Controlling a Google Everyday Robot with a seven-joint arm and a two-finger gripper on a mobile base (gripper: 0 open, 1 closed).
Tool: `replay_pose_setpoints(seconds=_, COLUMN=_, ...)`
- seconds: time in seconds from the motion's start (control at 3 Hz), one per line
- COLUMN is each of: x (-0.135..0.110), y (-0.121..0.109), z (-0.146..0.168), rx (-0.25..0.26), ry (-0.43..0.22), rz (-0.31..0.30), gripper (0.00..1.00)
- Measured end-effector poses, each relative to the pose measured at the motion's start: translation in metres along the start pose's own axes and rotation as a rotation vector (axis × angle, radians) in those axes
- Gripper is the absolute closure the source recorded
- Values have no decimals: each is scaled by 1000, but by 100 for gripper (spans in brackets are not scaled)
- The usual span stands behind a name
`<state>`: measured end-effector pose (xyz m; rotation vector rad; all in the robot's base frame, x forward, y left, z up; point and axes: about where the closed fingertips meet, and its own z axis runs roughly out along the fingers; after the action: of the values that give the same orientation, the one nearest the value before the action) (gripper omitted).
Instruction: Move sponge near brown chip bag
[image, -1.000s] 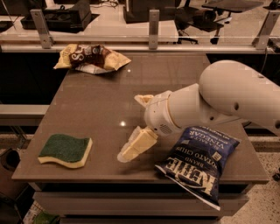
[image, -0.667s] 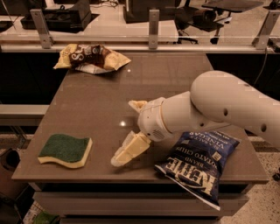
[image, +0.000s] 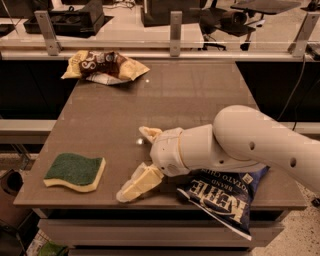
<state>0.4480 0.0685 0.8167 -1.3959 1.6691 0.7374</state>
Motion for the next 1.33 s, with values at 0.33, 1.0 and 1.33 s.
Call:
replay_pose_setpoints(seconds=0.33, x=-2, y=12, z=18, rx=-34, ry=-50, rz=12, gripper=0)
replay_pose_setpoints(seconds=1.0, x=-38, y=25, z=39, rx=-85, ry=-98, rz=-12, gripper=0)
replay_pose_setpoints(seconds=1.33, x=-52, y=31, z=52, rx=-117, ry=-108, rz=-22, gripper=0)
